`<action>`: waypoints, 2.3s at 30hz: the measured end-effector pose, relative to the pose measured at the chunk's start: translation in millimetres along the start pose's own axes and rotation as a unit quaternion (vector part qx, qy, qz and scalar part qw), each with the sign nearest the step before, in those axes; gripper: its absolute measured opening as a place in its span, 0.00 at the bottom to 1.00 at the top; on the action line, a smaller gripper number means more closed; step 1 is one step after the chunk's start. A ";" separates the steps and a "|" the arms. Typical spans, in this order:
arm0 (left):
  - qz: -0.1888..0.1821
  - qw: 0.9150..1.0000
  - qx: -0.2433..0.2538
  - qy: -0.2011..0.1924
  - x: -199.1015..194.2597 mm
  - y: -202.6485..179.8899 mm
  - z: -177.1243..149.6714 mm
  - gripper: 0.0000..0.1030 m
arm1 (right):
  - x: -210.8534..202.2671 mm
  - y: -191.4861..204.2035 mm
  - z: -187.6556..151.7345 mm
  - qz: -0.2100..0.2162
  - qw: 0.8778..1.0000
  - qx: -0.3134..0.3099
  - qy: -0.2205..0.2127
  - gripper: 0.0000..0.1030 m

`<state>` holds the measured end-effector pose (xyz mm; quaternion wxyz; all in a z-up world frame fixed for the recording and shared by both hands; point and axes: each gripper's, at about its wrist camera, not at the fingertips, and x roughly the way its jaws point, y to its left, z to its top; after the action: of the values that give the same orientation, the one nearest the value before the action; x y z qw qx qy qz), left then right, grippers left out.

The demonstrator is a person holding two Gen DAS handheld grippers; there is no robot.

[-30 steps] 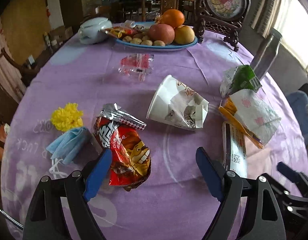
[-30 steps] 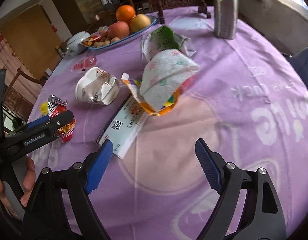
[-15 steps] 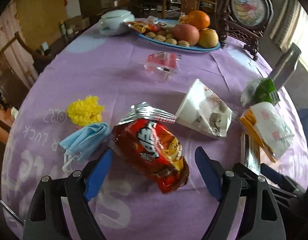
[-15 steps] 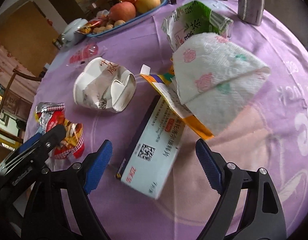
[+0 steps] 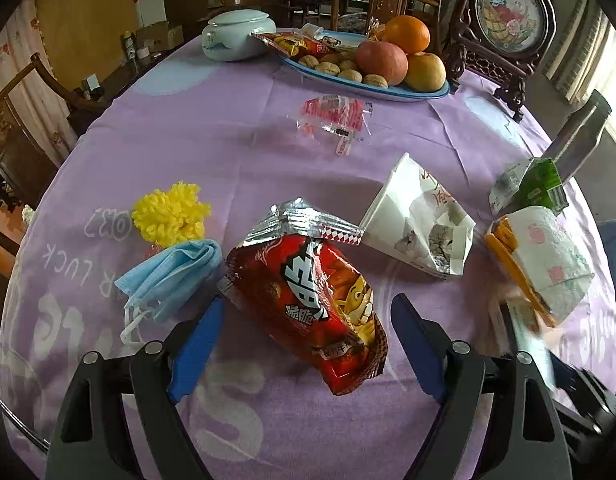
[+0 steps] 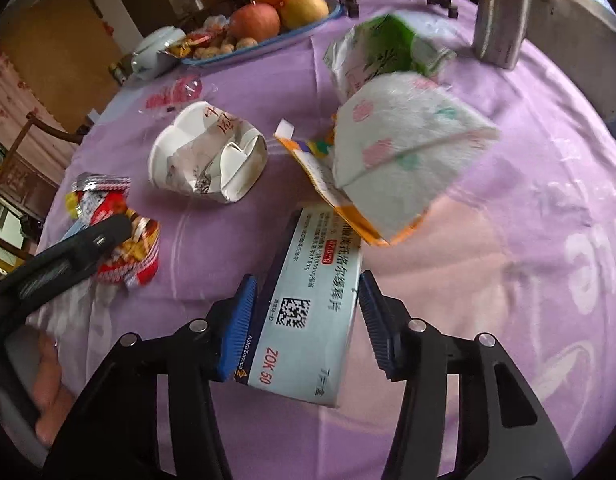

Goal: Collect trash
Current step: 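Grasp the white medicine box with the right gripper while the left gripper grasps the red snack bag, then lift both items and carry them over the red wastebasket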

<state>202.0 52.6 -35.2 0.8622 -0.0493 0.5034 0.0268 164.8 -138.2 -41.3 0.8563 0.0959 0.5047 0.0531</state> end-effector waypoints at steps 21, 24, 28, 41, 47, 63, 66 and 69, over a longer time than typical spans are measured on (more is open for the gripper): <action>0.034 0.999 0.029 0.031 34.9 -16.5 -2.2 0.41 | -45.1 -30.2 -48.5 0.012 1.000 -0.012 -0.004 0.47; 0.037 0.999 0.030 0.025 30.3 -17.1 -4.4 0.28 | -41.9 -27.4 -46.9 0.010 1.000 -0.017 -0.002 0.47; 0.013 0.999 0.043 -0.006 10.5 -22.5 -7.1 0.26 | -39.5 -22.4 -46.3 0.003 0.999 -0.031 -0.006 0.22; -0.045 0.991 0.120 -0.048 -13.6 -64.1 -28.5 0.27 | -73.7 -48.8 -71.5 -0.018 0.999 -0.010 -0.044 0.21; -0.045 0.987 0.147 -0.045 -11.3 -78.9 -38.4 0.27 | -58.7 -46.1 -85.6 -0.054 0.997 -0.046 -0.003 0.26; -0.066 0.977 0.191 -0.068 -24.5 -92.6 -53.2 0.27 | -73.4 -71.3 -95.8 -0.009 0.999 0.006 -0.031 0.24; -0.089 0.968 0.221 -0.080 -33.7 -104.6 -66.5 0.27 | -97.3 -98.3 -112.4 0.006 0.997 0.053 -0.061 0.24; -0.108 0.959 0.248 -0.083 -42.3 -117.5 -82.4 0.27 | -124.5 -128.1 -134.9 0.017 0.991 0.097 -0.089 0.24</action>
<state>121.2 -73.2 -31.8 0.8840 0.1146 0.4123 -0.1881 -14.2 -271.7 -26.5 0.8834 0.1910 0.4279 0.0095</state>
